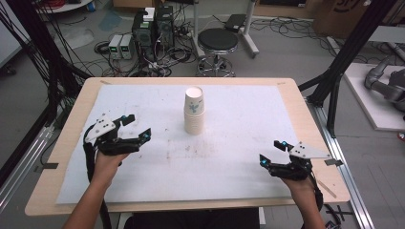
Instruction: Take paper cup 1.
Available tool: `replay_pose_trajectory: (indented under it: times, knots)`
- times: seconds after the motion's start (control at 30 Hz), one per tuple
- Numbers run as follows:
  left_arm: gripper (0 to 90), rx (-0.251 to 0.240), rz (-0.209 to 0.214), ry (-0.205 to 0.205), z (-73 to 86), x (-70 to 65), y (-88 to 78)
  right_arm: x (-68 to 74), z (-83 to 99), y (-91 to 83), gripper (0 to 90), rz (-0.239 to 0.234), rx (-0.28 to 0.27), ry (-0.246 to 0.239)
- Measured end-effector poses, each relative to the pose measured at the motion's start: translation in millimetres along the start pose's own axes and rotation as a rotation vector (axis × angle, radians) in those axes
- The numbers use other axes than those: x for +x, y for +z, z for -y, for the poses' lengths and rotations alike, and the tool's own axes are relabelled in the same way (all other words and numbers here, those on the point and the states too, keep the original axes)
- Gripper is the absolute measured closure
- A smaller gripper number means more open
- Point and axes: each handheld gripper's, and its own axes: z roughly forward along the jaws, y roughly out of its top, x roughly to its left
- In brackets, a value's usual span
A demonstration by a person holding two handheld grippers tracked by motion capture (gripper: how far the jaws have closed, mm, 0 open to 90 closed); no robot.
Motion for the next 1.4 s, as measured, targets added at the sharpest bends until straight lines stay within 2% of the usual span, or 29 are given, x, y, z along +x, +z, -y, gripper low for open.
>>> replay_pose_trajectory:
  times: [0.2, 0.23, 0.3, 0.47, 0.5, 0.6, 0.7, 0.8, 1.4]
  knots:
    - [13.9, 0.016, 0.042, 0.030, -27.1, -4.1, 29.0, 0.5, -0.7, 1.0, 20.7, -0.005, 0.004, 0.002]
    - [13.9, 0.018, 0.053, 0.034, -33.8, -5.7, 37.9, 0.5, -0.9, 1.1, 20.7, -0.006, 0.003, -0.002]
    - [13.9, 0.021, 0.062, 0.041, -36.2, -6.2, 40.9, 0.8, -1.3, 0.9, 20.7, -0.007, 0.003, -0.002]
    - [13.7, 0.030, 0.085, 0.054, -48.2, -10.8, 61.8, 1.3, -1.9, 1.2, 20.7, -0.013, 0.003, -0.002]
    - [13.7, 0.037, 0.091, 0.056, -51.8, -11.1, 70.2, 1.5, -2.0, 1.3, 20.7, -0.013, 0.003, -0.002]
    - [13.7, 0.046, 0.099, 0.050, -54.3, -11.3, 78.5, 1.5, -2.3, 1.0, 20.7, -0.014, 0.000, -0.002]
    - [13.1, 0.072, 0.080, 0.067, -56.8, -12.5, 90.3, 1.0, -2.3, 0.9, 20.7, -0.014, 0.000, -0.003]
    - [13.1, 0.106, 0.066, 0.056, -58.7, -11.8, 105.1, 0.9, -2.3, 1.2, 20.7, -0.016, 0.002, 0.000]
    - [13.2, 0.162, 0.101, 0.039, -61.0, -20.8, 159.0, -0.5, -2.5, 0.8, 20.7, -0.020, -0.002, 0.002]
